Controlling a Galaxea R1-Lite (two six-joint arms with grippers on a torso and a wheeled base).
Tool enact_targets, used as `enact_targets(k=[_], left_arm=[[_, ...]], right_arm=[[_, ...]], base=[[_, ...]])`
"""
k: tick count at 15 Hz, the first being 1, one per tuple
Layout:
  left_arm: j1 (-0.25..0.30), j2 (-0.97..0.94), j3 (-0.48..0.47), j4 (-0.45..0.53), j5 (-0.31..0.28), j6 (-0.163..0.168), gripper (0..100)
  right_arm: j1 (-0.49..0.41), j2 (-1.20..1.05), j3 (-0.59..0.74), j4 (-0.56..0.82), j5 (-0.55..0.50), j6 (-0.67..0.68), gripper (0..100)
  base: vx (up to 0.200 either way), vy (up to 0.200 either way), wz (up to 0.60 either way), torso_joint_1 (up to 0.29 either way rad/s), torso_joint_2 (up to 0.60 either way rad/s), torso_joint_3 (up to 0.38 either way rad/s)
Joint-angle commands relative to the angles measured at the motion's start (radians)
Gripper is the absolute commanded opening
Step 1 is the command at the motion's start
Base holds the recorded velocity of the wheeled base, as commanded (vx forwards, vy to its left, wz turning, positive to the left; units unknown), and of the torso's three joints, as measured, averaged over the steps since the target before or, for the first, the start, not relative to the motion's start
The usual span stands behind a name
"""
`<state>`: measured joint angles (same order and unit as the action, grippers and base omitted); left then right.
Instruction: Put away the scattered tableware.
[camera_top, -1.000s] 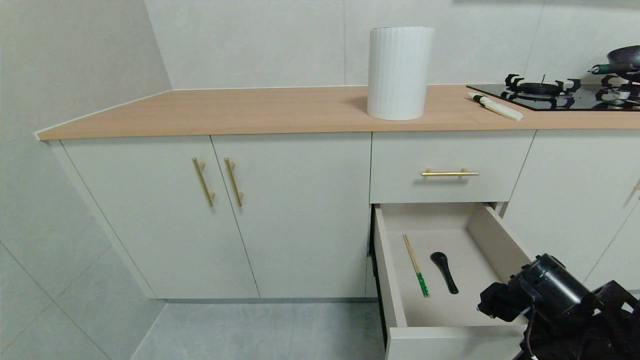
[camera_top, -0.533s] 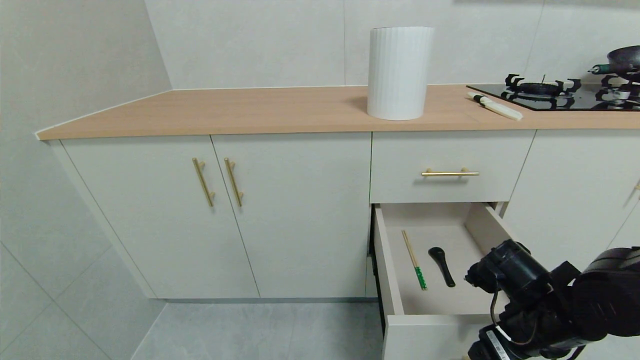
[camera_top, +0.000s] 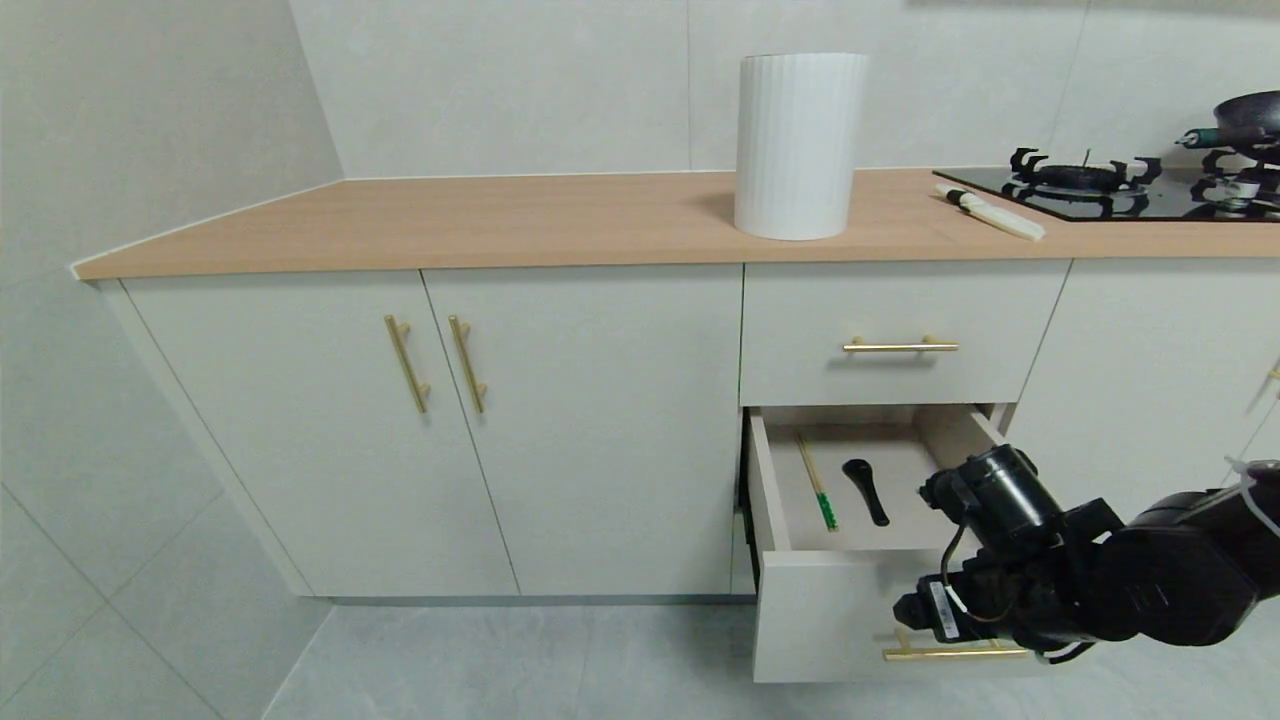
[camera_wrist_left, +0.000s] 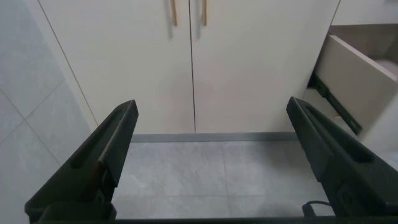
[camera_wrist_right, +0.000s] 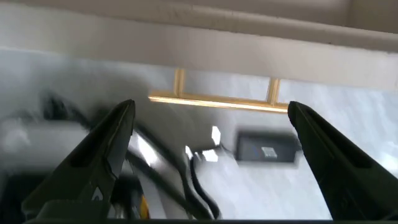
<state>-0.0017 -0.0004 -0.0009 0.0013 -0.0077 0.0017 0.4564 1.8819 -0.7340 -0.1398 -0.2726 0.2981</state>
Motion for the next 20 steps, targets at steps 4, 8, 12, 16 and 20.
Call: enact_targets(k=[4,8,12,16,20], left_arm=[[0.000,0.000,0.001,0.000,0.000,0.000,100],[0.000,0.000,0.001,0.000,0.000,0.000,100],[0.000,0.000,-0.001,0.000,0.000,0.000,100],[0.000,0.000,-0.001,0.000,0.000,0.000,100],[0.000,0.000,-0.001,0.000,0.000,0.000,100]], right_arm=[[-0.062,0.072,0.002,-0.156,-0.013,0.001,100],[-0.107,0.163,-0.008,-0.396,-0.025,-0.019,100],[-0.142,0.261,-0.051,-0.518,-0.027,-0.024,100],[-0.171,0.385,-0.082,-0.751,-0.042,-0.025,100],[-0.200,0.465,-0.134,-0.833,-0.048,-0.017,100]], base=[[0.000,0.000,0.00,0.000,0.00,0.000],[0.000,0.000,0.00,0.000,0.00,0.000],[0.000,0.000,0.00,0.000,0.00,0.000],[0.000,0.000,0.00,0.000,0.00,0.000],[0.000,0.000,0.00,0.000,0.00,0.000]])
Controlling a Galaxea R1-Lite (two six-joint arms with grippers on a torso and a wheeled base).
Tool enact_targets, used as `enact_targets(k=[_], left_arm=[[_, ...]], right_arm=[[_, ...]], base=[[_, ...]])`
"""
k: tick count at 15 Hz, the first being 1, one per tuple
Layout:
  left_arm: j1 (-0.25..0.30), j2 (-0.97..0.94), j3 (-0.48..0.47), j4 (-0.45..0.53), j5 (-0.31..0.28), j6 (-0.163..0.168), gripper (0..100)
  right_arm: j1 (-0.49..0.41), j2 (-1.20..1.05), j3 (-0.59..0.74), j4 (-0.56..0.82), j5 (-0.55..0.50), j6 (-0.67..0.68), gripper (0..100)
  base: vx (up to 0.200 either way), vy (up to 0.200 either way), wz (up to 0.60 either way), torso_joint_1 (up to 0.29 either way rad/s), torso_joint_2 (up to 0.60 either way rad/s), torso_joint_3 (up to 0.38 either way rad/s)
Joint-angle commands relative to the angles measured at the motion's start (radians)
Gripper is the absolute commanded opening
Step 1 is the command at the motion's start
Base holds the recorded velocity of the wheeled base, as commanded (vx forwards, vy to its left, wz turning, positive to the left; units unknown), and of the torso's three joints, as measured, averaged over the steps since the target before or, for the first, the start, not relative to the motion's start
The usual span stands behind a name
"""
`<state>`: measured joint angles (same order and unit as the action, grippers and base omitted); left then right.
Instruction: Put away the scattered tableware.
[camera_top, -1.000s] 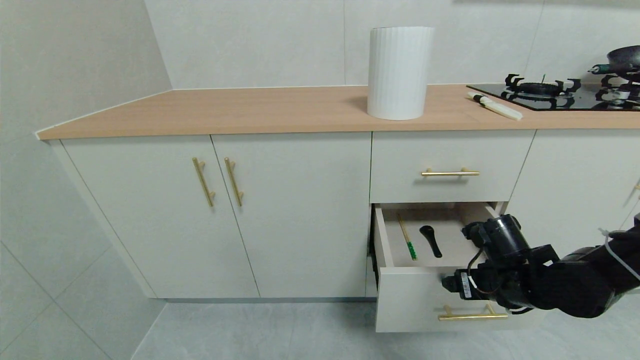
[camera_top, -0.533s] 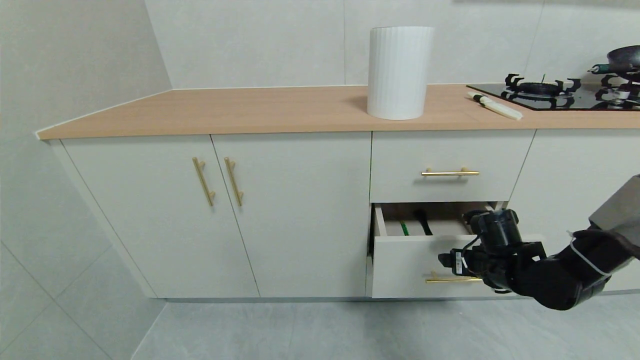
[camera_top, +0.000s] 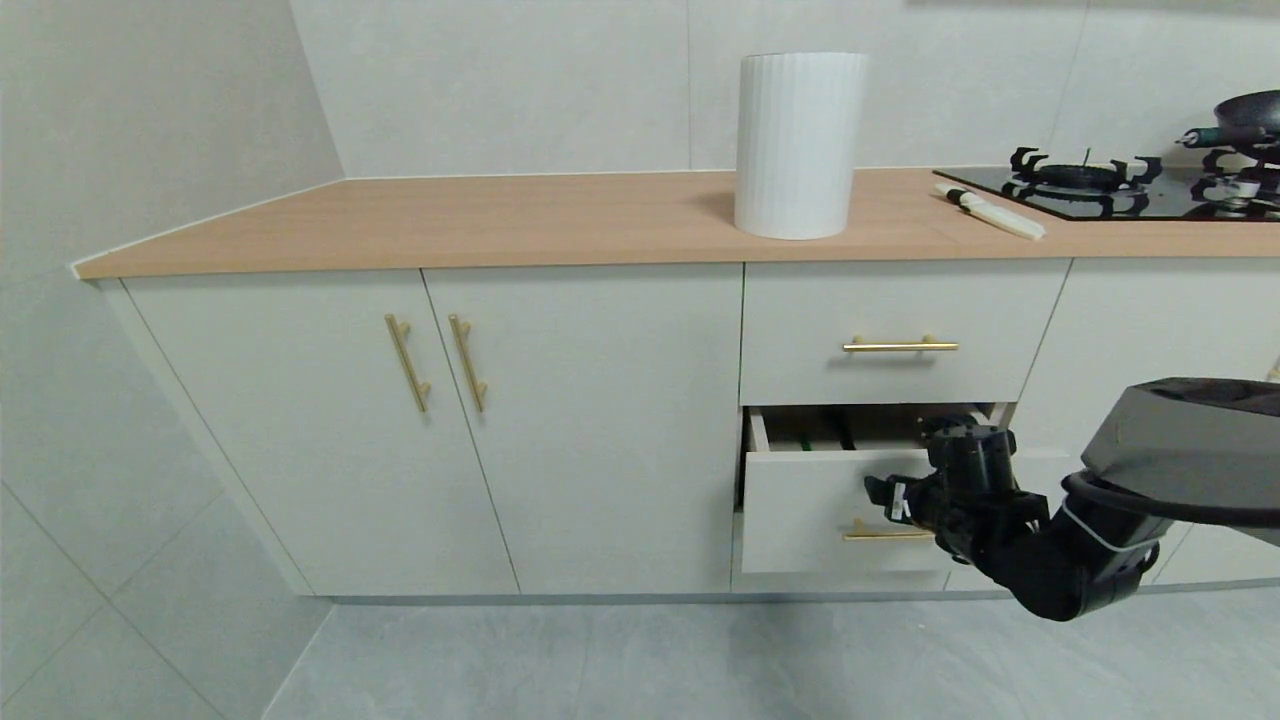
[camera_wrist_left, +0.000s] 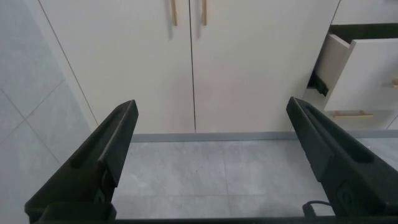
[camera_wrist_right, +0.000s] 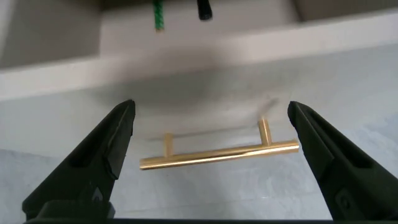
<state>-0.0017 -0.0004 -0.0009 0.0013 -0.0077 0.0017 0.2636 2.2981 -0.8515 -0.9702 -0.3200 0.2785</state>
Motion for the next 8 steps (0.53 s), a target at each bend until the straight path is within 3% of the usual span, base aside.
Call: enact_targets(k=[1,8], left_arm=[[0.000,0.000,-0.001,0.000,0.000,0.000,100],[0.000,0.000,-0.001,0.000,0.000,0.000,100]], right_arm=[[-0.017,0.063,-0.029,-0.005,-0.005,0.002,100],[-0.050,0.152,-0.158,-0.073,-0.005,0.074,100]], base=[[0.000,0.000,0.00,0.000,0.00,0.000],[0.000,0.000,0.00,0.000,0.00,0.000]])
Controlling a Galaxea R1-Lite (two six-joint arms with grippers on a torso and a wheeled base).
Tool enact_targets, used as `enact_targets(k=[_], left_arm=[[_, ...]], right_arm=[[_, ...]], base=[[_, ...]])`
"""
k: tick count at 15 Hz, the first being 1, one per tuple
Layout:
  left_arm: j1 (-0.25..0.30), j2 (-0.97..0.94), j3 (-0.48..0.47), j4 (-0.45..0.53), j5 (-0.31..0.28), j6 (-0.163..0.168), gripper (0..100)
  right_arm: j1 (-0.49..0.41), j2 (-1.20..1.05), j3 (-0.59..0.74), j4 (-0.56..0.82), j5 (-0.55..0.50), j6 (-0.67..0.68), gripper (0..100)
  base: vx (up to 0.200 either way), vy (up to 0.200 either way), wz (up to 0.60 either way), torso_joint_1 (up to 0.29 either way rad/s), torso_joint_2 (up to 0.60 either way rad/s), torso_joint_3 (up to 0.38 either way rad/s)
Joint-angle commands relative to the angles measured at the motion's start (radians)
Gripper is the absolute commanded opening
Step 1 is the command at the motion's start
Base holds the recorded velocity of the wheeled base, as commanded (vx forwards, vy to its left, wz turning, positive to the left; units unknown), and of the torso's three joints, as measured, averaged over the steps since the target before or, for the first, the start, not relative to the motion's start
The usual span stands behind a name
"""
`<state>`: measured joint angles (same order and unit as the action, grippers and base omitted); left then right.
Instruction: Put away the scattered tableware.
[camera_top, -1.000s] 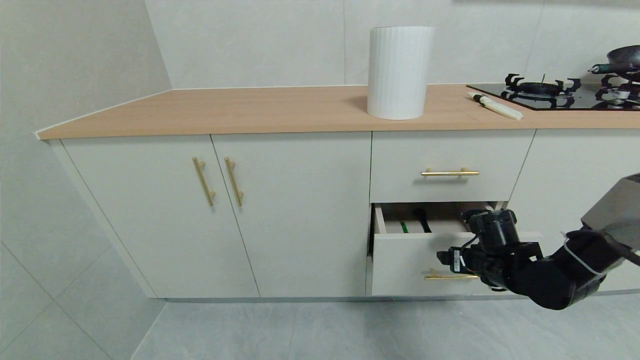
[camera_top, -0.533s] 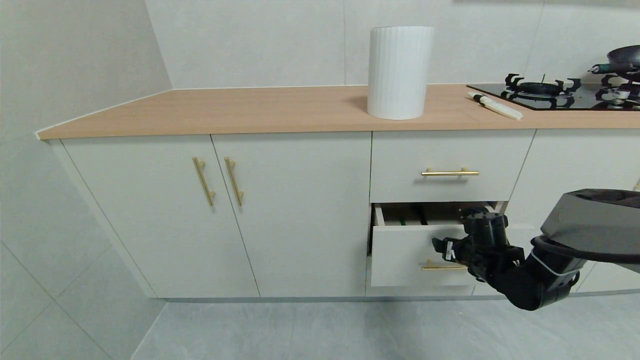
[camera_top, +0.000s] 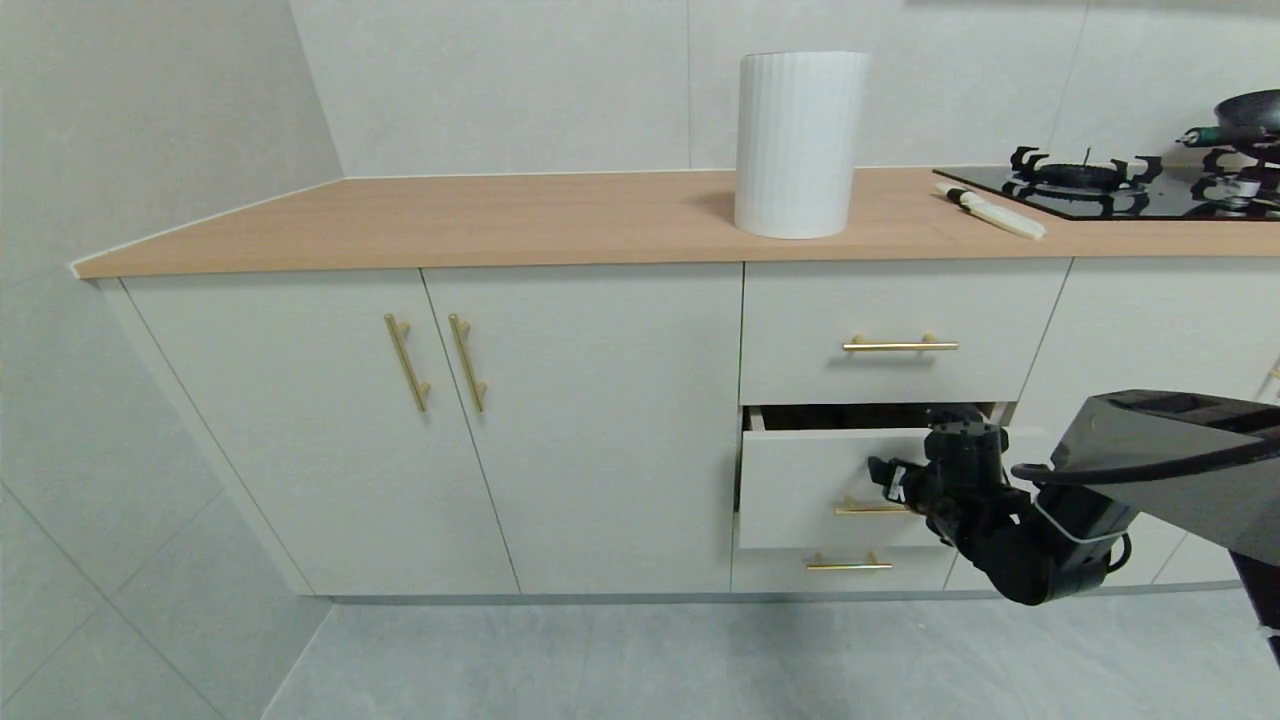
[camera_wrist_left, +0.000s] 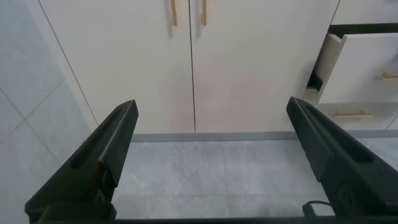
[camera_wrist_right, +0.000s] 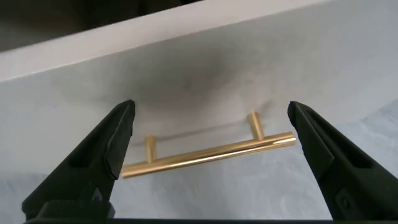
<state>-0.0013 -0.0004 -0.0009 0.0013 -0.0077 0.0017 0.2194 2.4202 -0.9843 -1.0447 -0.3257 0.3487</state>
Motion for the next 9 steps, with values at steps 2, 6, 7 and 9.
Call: enact_targets(k=[2,6,7,9], left_arm=[[0.000,0.000,-0.001,0.000,0.000,0.000,100],[0.000,0.000,0.001,0.000,0.000,0.000,100],[0.000,0.000,0.001,-0.001,0.000,0.000,100],[0.000,0.000,-0.001,0.000,0.000,0.000,100]], right_arm=[[-0.025,0.057,-0.083,0.002,-0.015,0.029,100],[-0.051,0.131,-0.203,0.002,-0.075,0.062,100],[-0.054,0.140,-0.229,0.002,-0.091,0.067,100],[-0.061,0.157,-0.260,0.000,-0.108,0.069,100]], base=[[0.000,0.000,0.00,0.000,0.00,0.000],[0.000,0.000,0.00,0.000,0.00,0.000],[0.000,0.000,0.00,0.000,0.00,0.000],[0.000,0.000,0.00,0.000,0.00,0.000]])
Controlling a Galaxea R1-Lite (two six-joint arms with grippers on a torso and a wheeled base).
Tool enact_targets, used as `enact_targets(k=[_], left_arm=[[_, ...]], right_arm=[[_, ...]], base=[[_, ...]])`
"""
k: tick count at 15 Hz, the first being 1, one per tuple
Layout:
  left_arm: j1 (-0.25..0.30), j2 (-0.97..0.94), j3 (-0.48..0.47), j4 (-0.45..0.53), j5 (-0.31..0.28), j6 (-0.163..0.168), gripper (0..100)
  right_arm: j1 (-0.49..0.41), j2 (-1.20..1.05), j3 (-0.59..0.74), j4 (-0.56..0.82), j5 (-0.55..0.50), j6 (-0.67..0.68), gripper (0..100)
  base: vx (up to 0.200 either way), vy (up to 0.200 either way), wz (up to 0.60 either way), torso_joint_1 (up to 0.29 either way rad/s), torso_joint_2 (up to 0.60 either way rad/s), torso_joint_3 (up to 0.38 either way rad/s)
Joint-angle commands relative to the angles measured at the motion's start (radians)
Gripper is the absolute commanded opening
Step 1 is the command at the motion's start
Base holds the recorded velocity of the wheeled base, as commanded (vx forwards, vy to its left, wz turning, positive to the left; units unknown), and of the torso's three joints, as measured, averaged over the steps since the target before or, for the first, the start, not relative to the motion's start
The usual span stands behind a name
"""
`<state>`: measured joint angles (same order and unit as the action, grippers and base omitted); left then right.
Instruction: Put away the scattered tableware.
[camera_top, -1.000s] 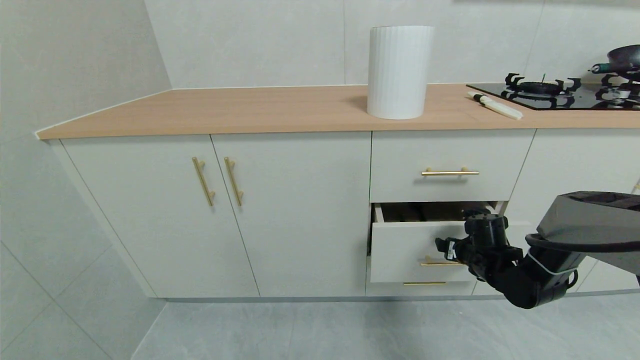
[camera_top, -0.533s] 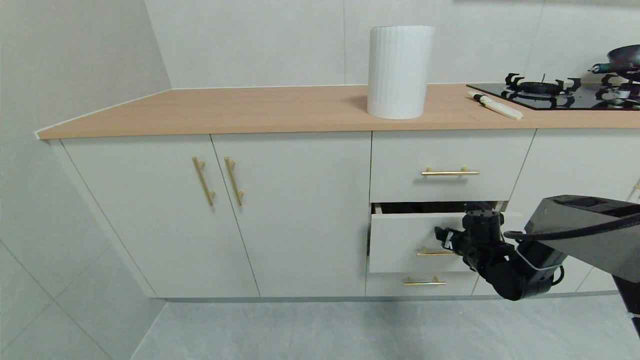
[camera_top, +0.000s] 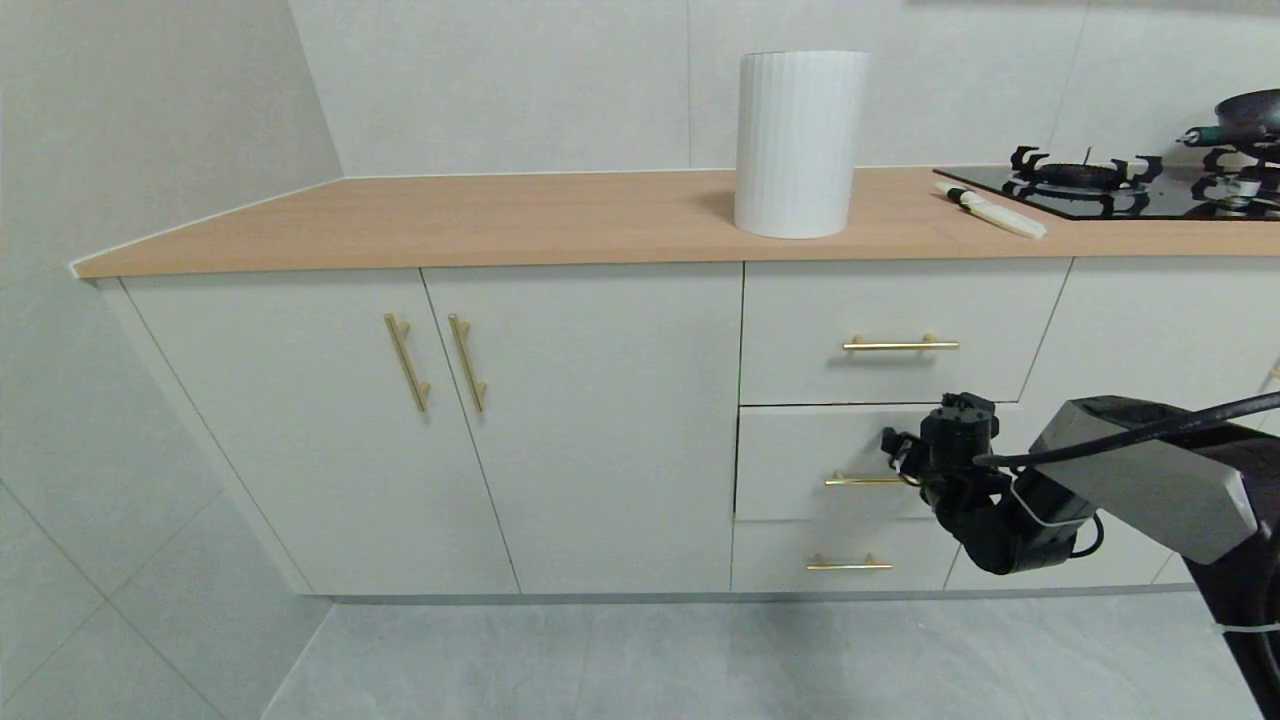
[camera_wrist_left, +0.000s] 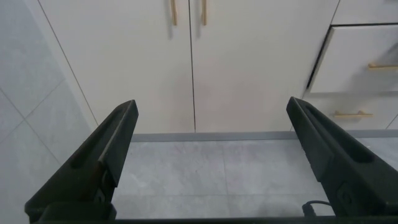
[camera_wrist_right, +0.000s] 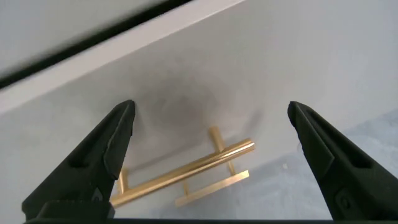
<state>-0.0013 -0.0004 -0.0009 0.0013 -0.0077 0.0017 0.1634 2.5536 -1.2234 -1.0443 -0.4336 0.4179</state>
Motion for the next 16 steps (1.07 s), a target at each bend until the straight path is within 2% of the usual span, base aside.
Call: enact_targets(k=[1,8,11,14,15,16], left_arm=[[0.000,0.000,-0.001,0.000,0.000,0.000,100],[0.000,0.000,0.001,0.000,0.000,0.000,100],[0.000,0.000,-0.001,0.000,0.000,0.000,100],[0.000,0.000,-0.001,0.000,0.000,0.000,100],[0.000,0.000,-0.001,0.000,0.000,0.000,100],[0.000,0.000,0.001,0.000,0.000,0.000,100]], right_arm=[[-0.007,0.033,-0.053,0.000,-0.017,0.013,100],[-0.027,0.079,-0.151,0.003,-0.068,0.032,100],[-0.031,0.068,-0.142,0.001,-0.070,0.032,100],[-0.025,-0.006,-0.045,0.001,-0.062,0.033,100],[-0.012,-0.061,0.016,0.001,-0.057,0.032,100],[0.013,-0.176,0.160,0.001,-0.024,0.032,100]], base=[[0.000,0.000,0.00,0.000,0.00,0.000],[0.000,0.000,0.00,0.000,0.00,0.000],[0.000,0.000,0.00,0.000,0.00,0.000],[0.000,0.000,0.00,0.000,0.00,0.000],[0.000,0.000,0.00,0.000,0.00,0.000],[0.000,0.000,0.00,0.000,0.00,0.000]])
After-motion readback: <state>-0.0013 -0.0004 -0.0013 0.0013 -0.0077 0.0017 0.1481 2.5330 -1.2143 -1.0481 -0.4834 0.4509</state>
